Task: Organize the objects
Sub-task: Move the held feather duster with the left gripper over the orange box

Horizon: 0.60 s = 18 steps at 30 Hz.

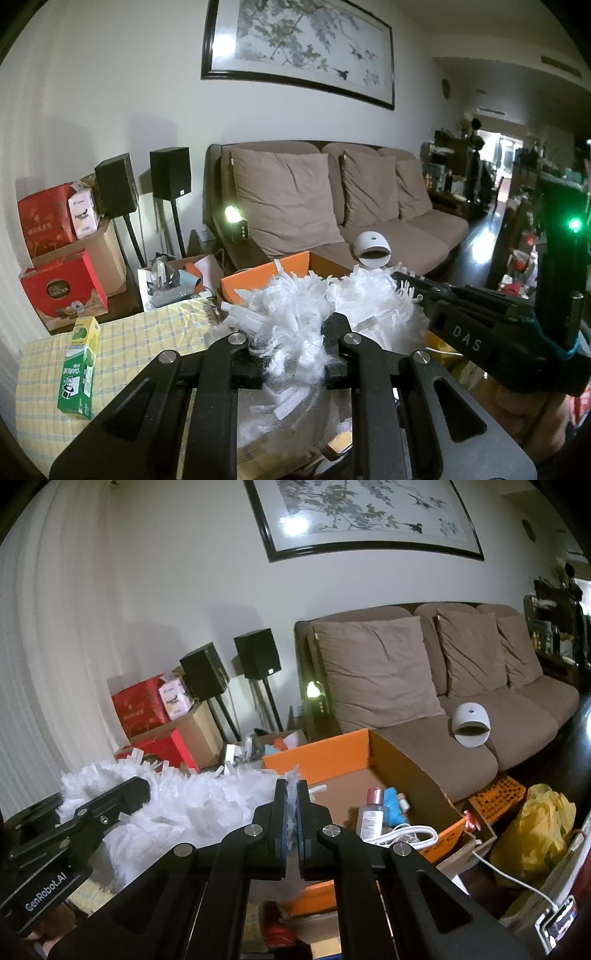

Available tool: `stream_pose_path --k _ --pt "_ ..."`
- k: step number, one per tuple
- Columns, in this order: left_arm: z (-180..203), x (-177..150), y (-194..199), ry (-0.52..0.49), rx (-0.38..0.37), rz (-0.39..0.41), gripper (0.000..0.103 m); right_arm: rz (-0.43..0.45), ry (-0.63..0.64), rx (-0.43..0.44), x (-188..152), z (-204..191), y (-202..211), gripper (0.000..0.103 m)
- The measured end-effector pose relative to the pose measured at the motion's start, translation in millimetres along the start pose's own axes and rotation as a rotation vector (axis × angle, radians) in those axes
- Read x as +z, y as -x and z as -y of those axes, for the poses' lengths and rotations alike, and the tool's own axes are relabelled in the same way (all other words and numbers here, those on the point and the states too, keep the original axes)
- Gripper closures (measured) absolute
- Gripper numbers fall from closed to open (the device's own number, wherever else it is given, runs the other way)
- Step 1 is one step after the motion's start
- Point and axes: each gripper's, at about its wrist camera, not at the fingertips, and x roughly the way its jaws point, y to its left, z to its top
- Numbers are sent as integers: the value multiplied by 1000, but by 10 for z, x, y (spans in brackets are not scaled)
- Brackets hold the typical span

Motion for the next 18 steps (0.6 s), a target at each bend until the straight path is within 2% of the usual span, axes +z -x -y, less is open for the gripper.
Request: stream_pose_path --k 18 --pt "141 -25 -243 -22 0 -34 86 -1 -69 -24 17 295 -33 101"
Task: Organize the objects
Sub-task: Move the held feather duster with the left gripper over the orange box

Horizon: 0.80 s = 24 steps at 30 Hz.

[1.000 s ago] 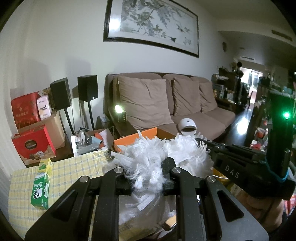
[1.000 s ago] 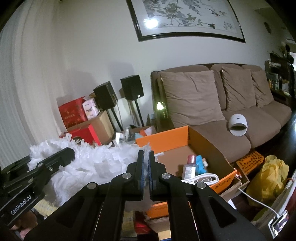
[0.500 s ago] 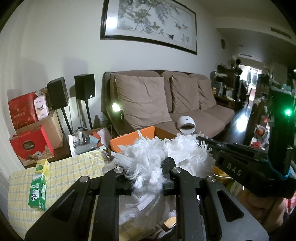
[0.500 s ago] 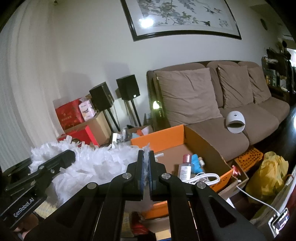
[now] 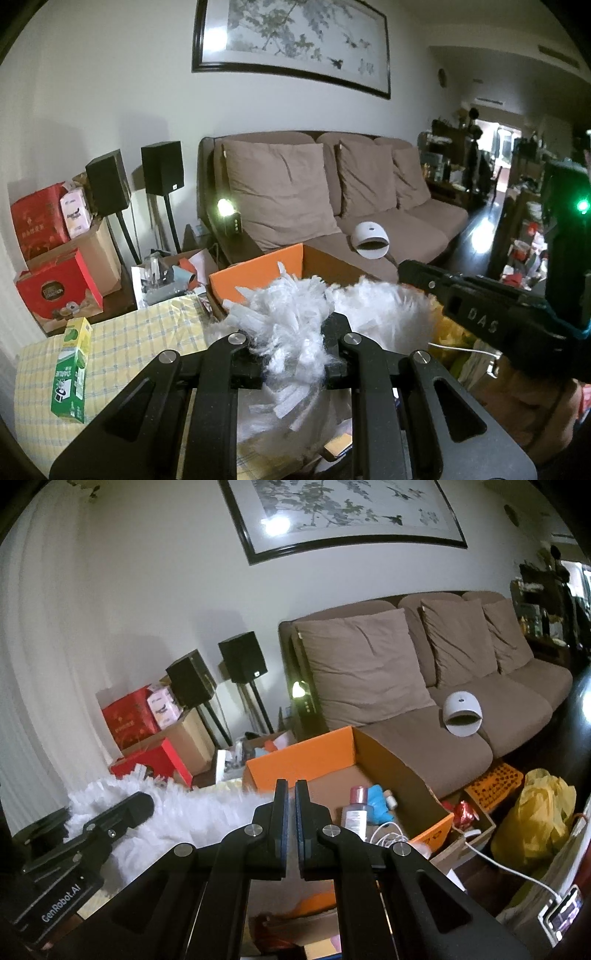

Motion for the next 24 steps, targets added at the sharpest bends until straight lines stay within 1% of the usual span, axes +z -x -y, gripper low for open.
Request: stream_pose_path --k 4,9,12,14,17,22,24 --pt "25 6 -88 1 6 -1 87 -20 10 -17 -11 38 -61 102" --pt "34 3 -179 6 9 -16 87 -56 -23 -19 -55 140 -174 102" --pt "5 -15 -188 12 10 -20 87 -105 -24 -5 -82 165 -252 101" --pt "-15 -31 -199 14 12 -27 87 -118 -27 -4 -96 167 -281 100" --pt "-37 -50 -220 14 16 -35 87 -143 -22 16 -118 148 -302 98" --pt "-73 -57 -263 19 21 -47 87 -185 8 16 -164 81 -375 96" --pt "-87 -62 -280 20 24 -51 87 -195 7 9 -175 84 -395 92"
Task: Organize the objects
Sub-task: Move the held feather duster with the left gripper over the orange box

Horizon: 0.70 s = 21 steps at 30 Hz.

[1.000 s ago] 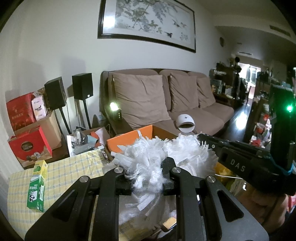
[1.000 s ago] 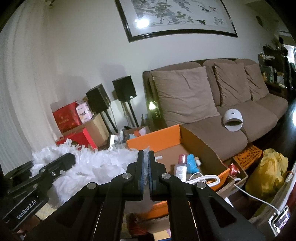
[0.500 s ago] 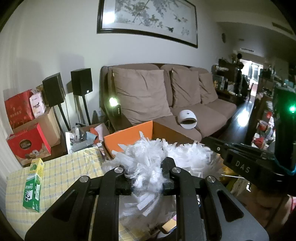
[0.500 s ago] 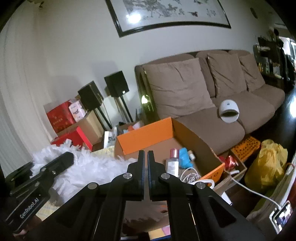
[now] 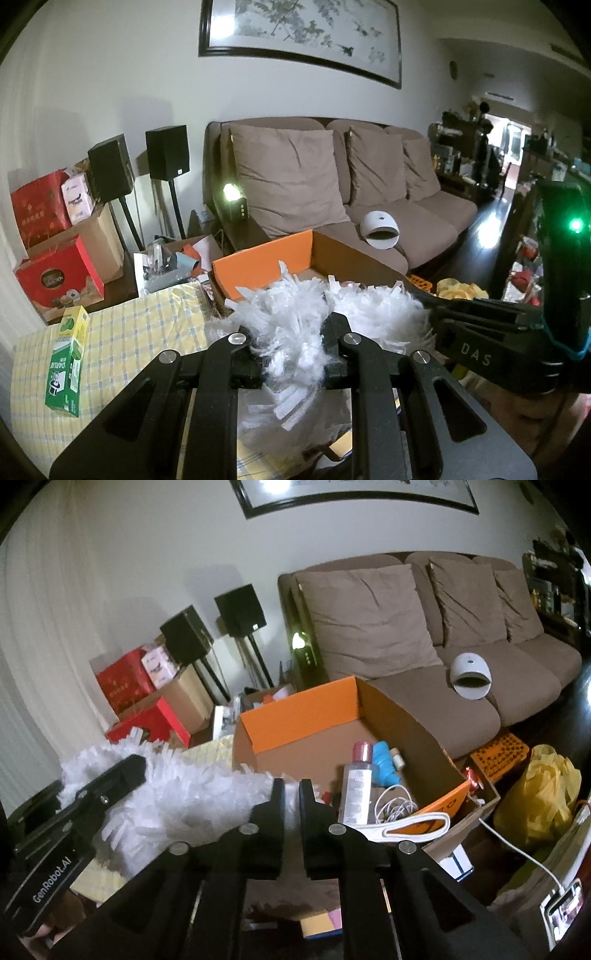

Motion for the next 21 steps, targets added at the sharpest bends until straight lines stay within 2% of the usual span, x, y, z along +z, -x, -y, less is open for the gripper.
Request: stream_pose_path --k 2,5,9,11,13,21 --pt "-16 -4 -14 1 3 -3 87 -2 -14 -4 7 31 5 77" --pt "-42 -7 -40 7 5 -7 87 16 -64 36 29 124 57 65" --pt "-54 -14 -72 10 12 -10 87 24 -106 106 63 210 117 60" --pt "-65 -21 -81 14 12 -12 87 18 -113 138 67 220 127 52" --pt "-64 -29 -85 17 13 -13 87 -1 -101 160 64 186 111 50" --pt "-124 -66 -109 29 22 -23 87 -84 36 129 -50 -152 -90 38"
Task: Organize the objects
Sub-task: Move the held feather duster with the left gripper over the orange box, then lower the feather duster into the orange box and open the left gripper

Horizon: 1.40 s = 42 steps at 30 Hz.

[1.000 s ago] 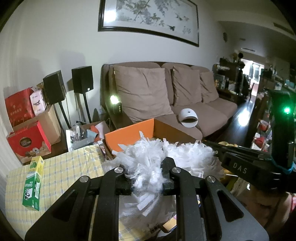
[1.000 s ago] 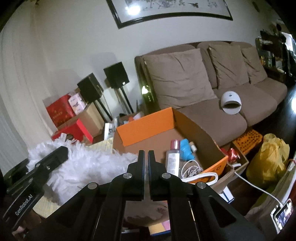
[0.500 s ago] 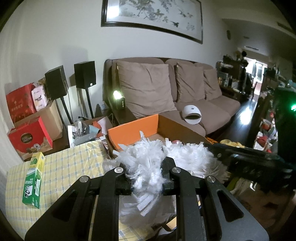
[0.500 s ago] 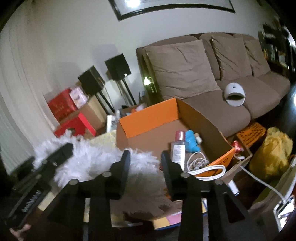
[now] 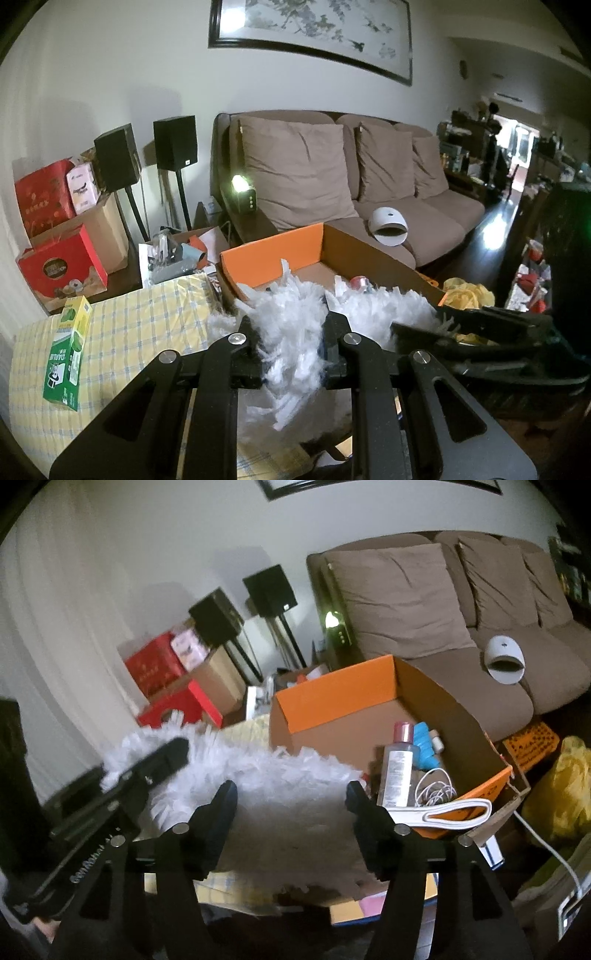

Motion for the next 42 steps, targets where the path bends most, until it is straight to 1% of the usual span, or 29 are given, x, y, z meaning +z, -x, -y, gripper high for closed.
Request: stream_pose_path --k 4,7,8,10,12,13,15,16,17,18,19,20,21,22,25,28,31,33,35,38,39,42 --pt "-76 -26 -48 16 -3 -16 87 -17 -19 -20 -5 51 -51 37" --pt "-93 -51 -69 19 -1 -23 87 -40 -46 -68 -17 141 -110 34" --pt "-92 -59 -76 19 -3 -26 87 -48 -52 -73 -21 159 -132 32" --pt "-74 -69 -83 18 -3 -29 87 -65 -73 -76 -34 207 -181 31" --pt "-51 -83 -97 14 -3 -33 87 -72 -72 -76 -38 209 -208 31" --pt "-42 -85 -99 15 -4 -33 87 -74 -62 -77 -44 195 -214 36" --pt "-20 -91 -94 13 -2 -29 88 -74 -42 -96 -52 174 -223 39" --pt "-17 -89 -92 12 -2 -27 90 -75 -37 -103 -62 168 -228 44" --pt "-11 -85 -88 12 -6 -25 95 -80 -33 -111 -65 161 -248 54" --pt "-10 -82 -90 12 -16 -29 96 -87 -33 -108 -75 164 -271 63" --pt "-1 -84 -93 8 -18 -32 96 -93 -38 -95 -85 169 -300 80" --pt "14 -89 -98 1 -14 -32 96 -84 -33 -97 -90 158 -311 93" --pt "23 -93 -109 -6 -11 -34 96 -76 -25 -104 -92 145 -317 99" --pt "24 -100 -125 -8 -9 -39 96 -73 -14 -118 -94 126 -324 101" --pt "-50 -172 -206 12 1 -65 96 -77 46 -213 -123 61 -392 102" --pt "-189 -258 -307 28 13 -108 95 -72 37 -214 -134 92 -440 102" --pt "-413 -393 -373 59 42 -162 94 -76 25 -192 -124 138 -427 102" --pt "-562 -480 -350 97 49 -174 88 -77 17 -179 -118 164 -427 102" --pt "-701 -557 -297 127 55 -173 79 -88 13 -180 -121 179 -454 101" --pt "-833 -657 -211 138 68 -173 73 -110 8 -198 -153 210 -560 101" --pt "-855 -694 -209 133 73 -187 69 -118 2 -197 -166 217 -594 101" --pt "-865 -775 -263 131 58 -239 68 -110 3 -206 -181 219 -622 101"
